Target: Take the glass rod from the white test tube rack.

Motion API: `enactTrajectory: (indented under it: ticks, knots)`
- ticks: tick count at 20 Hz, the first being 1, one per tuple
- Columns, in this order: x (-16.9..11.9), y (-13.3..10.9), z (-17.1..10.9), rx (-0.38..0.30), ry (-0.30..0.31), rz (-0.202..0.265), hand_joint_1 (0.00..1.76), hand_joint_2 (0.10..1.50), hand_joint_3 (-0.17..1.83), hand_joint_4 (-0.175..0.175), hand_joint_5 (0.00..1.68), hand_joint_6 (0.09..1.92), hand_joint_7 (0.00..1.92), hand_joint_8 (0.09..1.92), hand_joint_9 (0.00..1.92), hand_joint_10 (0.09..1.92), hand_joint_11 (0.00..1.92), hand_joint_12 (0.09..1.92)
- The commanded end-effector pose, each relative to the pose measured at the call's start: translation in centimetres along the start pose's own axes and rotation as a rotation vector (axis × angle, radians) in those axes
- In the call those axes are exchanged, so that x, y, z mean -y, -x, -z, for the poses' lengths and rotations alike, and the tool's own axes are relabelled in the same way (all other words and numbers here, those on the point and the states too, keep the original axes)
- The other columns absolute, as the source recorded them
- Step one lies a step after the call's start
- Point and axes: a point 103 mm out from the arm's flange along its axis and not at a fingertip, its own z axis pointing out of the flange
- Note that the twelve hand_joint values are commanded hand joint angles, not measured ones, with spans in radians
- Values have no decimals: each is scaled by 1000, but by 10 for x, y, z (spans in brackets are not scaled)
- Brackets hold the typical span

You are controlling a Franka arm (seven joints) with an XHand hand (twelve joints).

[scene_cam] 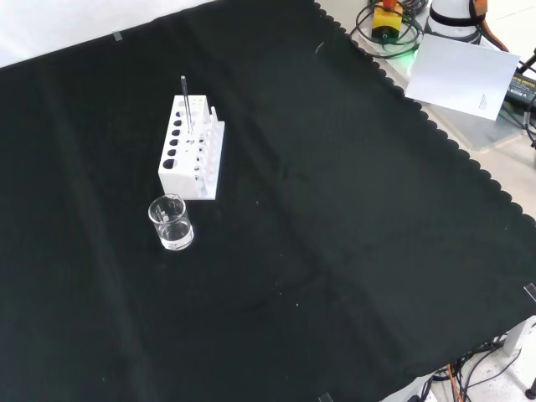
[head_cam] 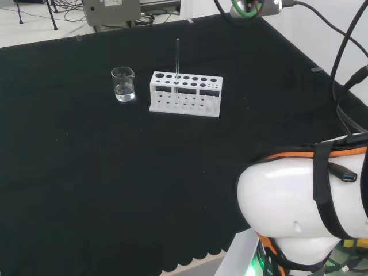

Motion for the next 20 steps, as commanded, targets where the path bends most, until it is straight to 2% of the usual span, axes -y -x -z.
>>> enactTrajectory:
  ticks: [1, 8, 11, 15, 20]
  knots:
    - [0, -1, -1, 11, 10, 0, 573, 851, 629, -135, 33, 87, 0, 540, 23, 820, 0, 1260]
    - [-1, -4, -2, 11, 17, 3, 573, 896, 538, -136, 32, 87, 0, 525, 0, 835, 0, 1275]
    - [-4, -4, -5, 17, 12, 1, 568, 903, 527, -136, 39, 87, 0, 547, 44, 879, 3, 1426]
    - [-14, -3, -10, 16, 5, 1, 567, 905, 527, -140, 61, 87, 0, 668, 166, 917, 124, 1475]
    - [-33, -3, -19, -3, 12, 34, 567, 903, 532, -145, 101, 87, 1, 809, 229, 920, 190, 1467]
